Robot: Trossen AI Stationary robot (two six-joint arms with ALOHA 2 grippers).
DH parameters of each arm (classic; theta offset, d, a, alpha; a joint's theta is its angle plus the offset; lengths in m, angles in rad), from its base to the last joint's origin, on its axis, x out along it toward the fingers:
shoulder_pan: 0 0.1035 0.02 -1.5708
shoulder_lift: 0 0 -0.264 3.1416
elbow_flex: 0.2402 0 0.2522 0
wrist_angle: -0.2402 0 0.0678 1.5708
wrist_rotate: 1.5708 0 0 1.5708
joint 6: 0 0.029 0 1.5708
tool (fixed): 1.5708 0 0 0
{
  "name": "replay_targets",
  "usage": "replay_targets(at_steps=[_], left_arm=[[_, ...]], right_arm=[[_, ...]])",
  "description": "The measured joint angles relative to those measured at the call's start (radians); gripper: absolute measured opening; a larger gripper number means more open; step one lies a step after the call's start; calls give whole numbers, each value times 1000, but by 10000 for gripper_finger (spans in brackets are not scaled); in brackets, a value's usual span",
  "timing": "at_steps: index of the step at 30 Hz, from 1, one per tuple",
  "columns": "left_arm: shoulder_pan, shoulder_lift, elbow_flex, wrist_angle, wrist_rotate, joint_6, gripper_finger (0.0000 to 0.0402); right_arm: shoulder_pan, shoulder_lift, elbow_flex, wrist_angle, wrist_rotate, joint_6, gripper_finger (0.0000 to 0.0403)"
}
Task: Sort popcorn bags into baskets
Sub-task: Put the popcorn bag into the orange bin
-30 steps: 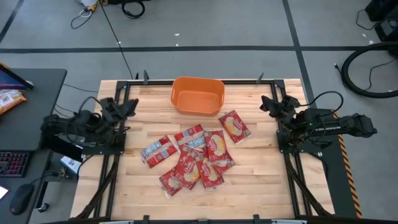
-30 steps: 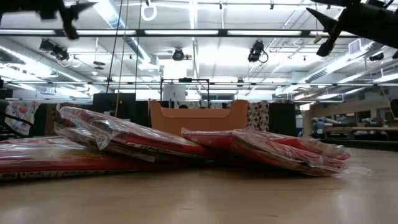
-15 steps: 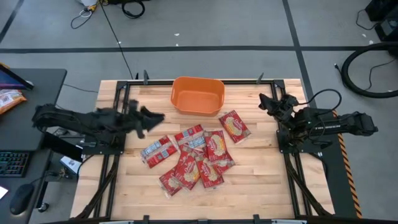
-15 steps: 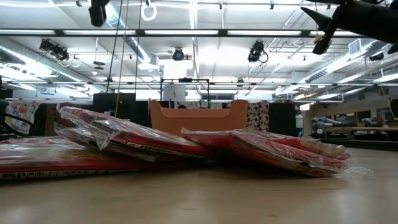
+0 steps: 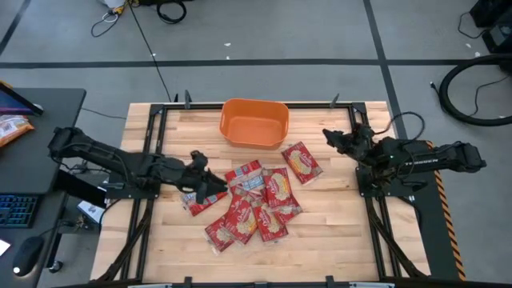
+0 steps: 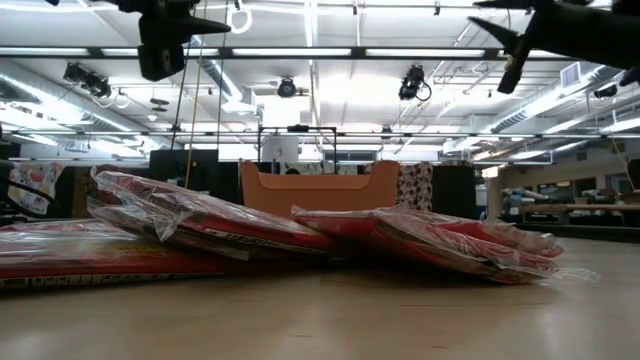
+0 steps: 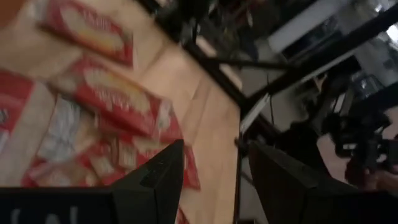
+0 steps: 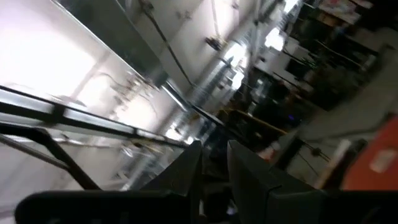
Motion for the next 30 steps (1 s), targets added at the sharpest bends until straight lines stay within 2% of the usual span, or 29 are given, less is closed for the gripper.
replay_targets(at_steps=[4,8,13,21,27,30], left_arm=[[-28,54,101,-171,17,21,185],[-41,112,221,-392,18,79,185],[-51,170,278,-559,18,85,185],[-51,249,278,-545,14,110,185],[-52,334,279,-370,15,216,185],[-45,395,330,-346,16,233,185]], right_arm=[[0,8,133,-343,-34,-30,82],[0,34,295,-648,-55,-125,82],[0,75,443,-807,-55,-263,82],[20,109,508,-853,-57,-305,82],[50,109,508,-912,-50,-256,82],[57,109,508,-938,-50,-228,82]])
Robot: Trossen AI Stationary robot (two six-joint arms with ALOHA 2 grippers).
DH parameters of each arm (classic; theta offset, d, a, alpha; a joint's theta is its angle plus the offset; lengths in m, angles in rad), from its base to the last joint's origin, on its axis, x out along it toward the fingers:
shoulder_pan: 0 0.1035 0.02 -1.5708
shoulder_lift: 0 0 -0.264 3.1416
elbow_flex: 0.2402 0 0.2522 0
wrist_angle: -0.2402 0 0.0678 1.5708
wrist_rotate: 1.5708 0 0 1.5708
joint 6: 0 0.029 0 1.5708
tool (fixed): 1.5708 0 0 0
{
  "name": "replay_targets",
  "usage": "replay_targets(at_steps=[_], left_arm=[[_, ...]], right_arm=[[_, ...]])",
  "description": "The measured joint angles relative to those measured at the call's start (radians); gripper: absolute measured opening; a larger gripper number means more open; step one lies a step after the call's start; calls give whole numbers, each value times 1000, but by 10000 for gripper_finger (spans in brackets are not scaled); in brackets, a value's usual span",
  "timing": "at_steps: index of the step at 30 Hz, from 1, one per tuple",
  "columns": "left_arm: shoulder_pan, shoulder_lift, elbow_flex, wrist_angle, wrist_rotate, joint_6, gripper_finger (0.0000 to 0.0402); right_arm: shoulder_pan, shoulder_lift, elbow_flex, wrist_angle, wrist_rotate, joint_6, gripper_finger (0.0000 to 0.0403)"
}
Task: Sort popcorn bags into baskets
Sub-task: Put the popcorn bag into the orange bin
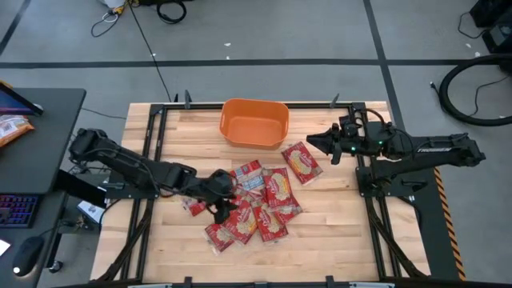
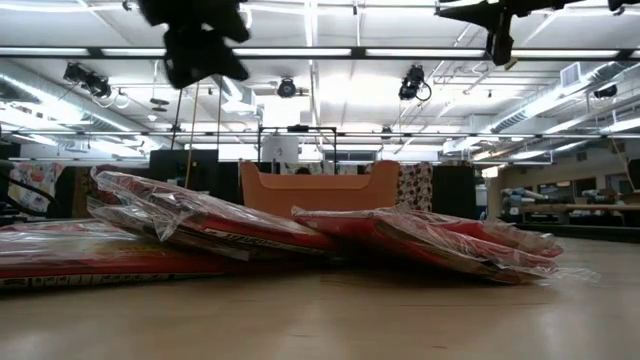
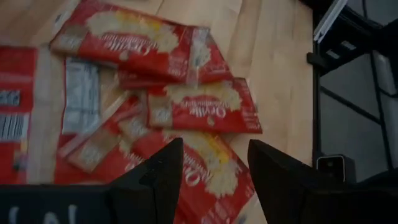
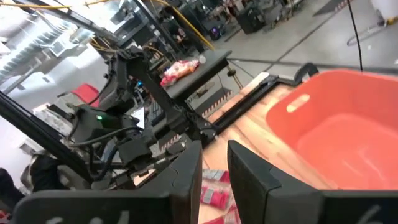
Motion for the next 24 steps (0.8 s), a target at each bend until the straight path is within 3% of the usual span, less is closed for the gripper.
replay_targets(at_steps=[4,12,15,20,24], left_arm=[[14,97,109,-36,20,84,185],[37,256,276,-190,17,368,185],[39,281,280,-196,68,262,185],[52,294,281,-254,285,60,185],[36,285,281,-344,318,-107,185]], right_arm=[[6,0,3,-44,0,21,82],[6,0,124,-313,21,-9,82],[6,-1,159,-368,37,-26,82],[6,-1,176,-407,38,-33,82],[6,-1,176,-408,39,-51,82]])
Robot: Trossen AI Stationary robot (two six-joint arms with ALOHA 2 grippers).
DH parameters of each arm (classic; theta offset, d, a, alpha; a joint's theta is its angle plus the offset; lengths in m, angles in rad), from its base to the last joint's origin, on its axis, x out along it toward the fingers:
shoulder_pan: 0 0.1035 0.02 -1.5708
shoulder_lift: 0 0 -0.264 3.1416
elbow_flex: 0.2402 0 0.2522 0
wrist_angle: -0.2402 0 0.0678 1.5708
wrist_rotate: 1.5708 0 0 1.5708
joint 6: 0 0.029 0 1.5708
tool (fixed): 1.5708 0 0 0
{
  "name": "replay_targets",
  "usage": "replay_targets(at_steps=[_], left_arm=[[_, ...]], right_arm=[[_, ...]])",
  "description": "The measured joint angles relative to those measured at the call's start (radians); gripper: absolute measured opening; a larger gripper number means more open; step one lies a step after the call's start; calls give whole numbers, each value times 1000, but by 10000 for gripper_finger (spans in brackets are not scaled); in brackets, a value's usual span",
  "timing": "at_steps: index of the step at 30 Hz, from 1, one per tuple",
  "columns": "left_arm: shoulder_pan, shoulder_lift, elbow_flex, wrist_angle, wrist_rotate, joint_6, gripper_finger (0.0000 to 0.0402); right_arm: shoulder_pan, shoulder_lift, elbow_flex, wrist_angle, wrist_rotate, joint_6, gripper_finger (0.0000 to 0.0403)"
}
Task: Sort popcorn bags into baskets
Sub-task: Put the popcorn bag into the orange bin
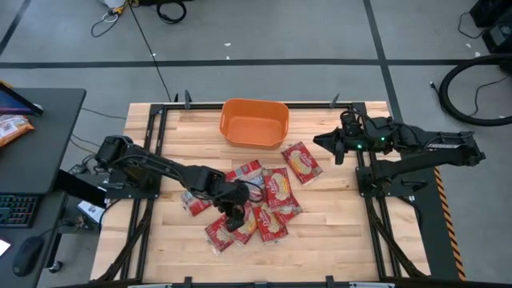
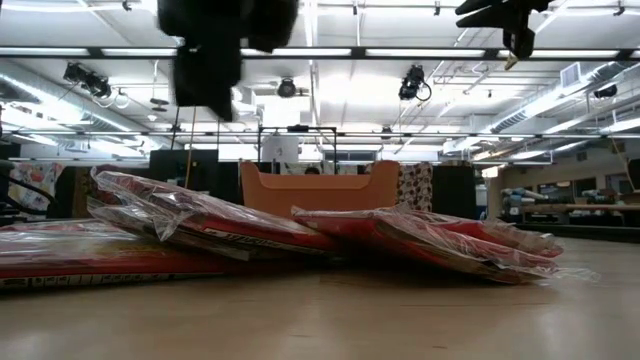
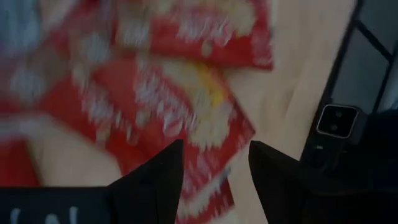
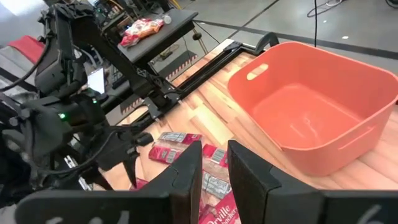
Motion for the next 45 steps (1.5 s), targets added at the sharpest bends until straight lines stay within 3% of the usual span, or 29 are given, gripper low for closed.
replay_targets(at_steps=[3,10,23,30,45], left_arm=[[-28,-1,-8,-36,5,-104,185],[-61,-1,-130,110,49,-283,185],[-45,-198,-288,180,-38,-306,185],[-88,-209,-294,224,-95,-306,185],[-139,-205,-294,279,-135,-520,185]], right_arm=[[0,1,0,0,0,-19,82],[0,1,0,1,-6,-24,82],[13,1,0,-6,-11,-16,82],[13,1,0,-6,-10,-16,82],[13,1,-1,-6,-8,-23,82]])
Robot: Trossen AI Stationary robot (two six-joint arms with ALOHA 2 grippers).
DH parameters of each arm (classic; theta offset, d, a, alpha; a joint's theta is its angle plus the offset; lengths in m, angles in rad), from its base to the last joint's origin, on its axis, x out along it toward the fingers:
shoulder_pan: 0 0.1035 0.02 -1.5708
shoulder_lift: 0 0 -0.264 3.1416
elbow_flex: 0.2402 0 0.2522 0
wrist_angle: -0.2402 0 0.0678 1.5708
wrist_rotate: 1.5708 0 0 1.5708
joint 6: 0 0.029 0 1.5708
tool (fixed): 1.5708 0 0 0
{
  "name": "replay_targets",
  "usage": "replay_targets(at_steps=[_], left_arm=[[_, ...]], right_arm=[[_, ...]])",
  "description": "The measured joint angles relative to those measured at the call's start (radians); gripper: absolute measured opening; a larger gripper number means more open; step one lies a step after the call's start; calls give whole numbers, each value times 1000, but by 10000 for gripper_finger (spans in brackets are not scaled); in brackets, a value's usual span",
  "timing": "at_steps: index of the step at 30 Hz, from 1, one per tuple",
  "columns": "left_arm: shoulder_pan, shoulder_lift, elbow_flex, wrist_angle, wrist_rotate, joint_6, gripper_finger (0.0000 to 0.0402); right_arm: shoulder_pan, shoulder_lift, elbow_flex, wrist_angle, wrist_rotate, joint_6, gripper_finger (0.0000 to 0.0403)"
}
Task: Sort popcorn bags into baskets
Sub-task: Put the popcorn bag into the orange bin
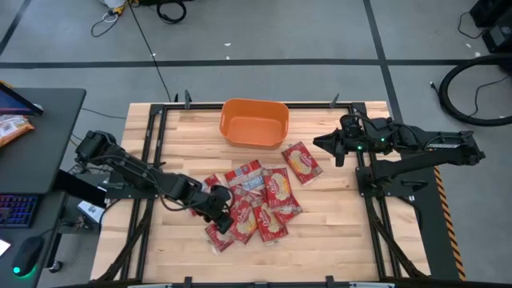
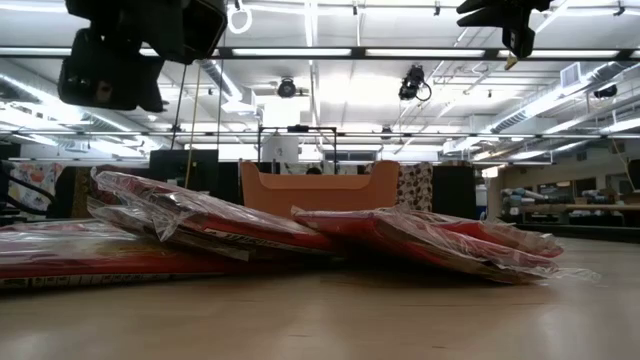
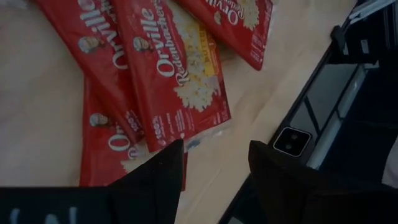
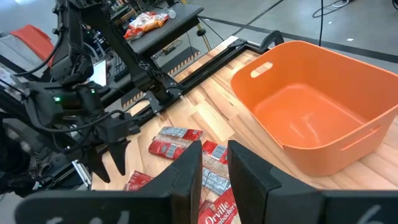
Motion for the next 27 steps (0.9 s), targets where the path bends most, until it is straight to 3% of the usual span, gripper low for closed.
replay_targets(at_steps=[8,13,21,27], left_arm=[[-34,0,-1,-3,15,18,185],[-22,-20,-79,3,38,30,172],[3,-82,-248,277,36,-135,158],[0,-35,-259,300,27,-206,167]], right_arm=[[0,0,0,0,0,-1,82],[0,0,0,0,0,23,82],[12,0,0,1,-3,27,82],[19,0,0,8,-1,26,82]])
